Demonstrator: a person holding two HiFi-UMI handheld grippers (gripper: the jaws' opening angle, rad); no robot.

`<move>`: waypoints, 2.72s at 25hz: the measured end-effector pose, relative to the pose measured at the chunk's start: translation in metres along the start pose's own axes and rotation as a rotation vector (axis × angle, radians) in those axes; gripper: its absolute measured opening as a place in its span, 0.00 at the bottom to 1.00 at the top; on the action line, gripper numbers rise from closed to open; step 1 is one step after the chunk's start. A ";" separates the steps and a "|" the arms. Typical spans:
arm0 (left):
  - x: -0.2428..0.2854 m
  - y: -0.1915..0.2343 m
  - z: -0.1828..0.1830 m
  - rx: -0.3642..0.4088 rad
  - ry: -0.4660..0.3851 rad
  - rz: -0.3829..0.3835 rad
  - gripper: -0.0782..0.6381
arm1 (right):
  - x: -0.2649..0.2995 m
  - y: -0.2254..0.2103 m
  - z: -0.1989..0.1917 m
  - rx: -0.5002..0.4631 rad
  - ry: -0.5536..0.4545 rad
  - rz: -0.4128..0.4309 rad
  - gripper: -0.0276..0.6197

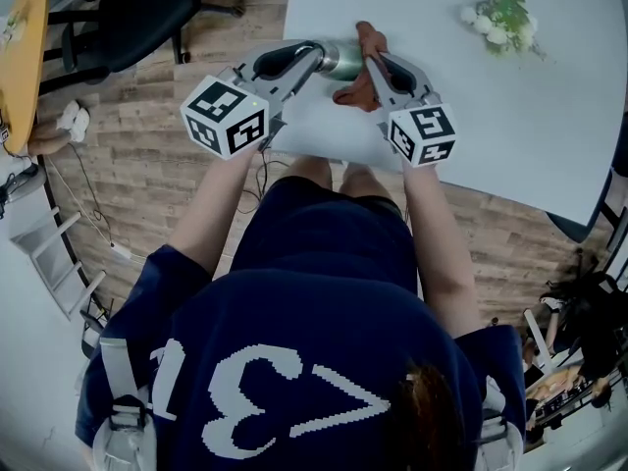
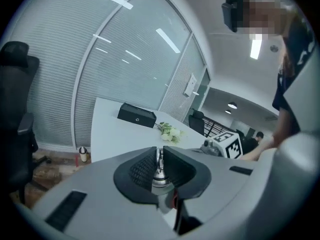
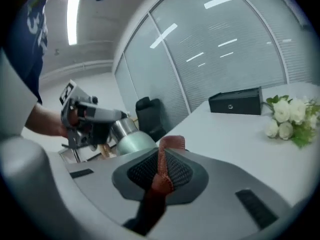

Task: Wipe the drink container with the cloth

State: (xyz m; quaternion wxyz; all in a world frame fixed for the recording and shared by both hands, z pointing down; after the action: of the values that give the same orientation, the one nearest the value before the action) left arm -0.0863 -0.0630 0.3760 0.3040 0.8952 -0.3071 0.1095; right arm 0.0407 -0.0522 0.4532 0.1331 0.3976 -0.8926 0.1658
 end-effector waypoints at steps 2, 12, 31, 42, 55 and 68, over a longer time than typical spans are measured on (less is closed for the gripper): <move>-0.002 -0.006 -0.003 0.064 0.007 -0.026 0.18 | 0.002 0.015 0.025 0.067 -0.068 0.101 0.11; -0.009 -0.031 -0.014 0.336 0.067 -0.154 0.18 | 0.006 0.046 0.060 0.058 -0.058 0.351 0.11; -0.023 -0.045 -0.031 0.508 0.100 -0.272 0.18 | 0.004 0.070 0.064 0.018 0.057 0.617 0.11; -0.030 -0.053 -0.039 0.584 0.123 -0.298 0.17 | 0.017 0.000 0.001 0.104 0.245 0.475 0.11; -0.027 -0.068 -0.047 0.763 0.205 -0.329 0.17 | 0.012 0.058 0.047 -0.048 0.293 0.757 0.11; -0.029 -0.074 -0.050 0.791 0.209 -0.340 0.17 | 0.021 0.059 0.048 -0.030 0.383 0.844 0.11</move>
State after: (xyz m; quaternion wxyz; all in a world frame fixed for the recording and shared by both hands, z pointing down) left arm -0.0638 0.0282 0.3693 -0.0187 0.9645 -0.0578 0.2570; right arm -0.0228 -0.0487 0.4060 0.2223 -0.0402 -0.9380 0.2630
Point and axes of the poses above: the fingertips, and each gripper's own axes: x forward along the fingers, y to its left, z out of its top, the point moved 3 cm from there along -x, backward along the fingers, and after that the axes turned 7 degrees about -x, right-handed, at the moved point
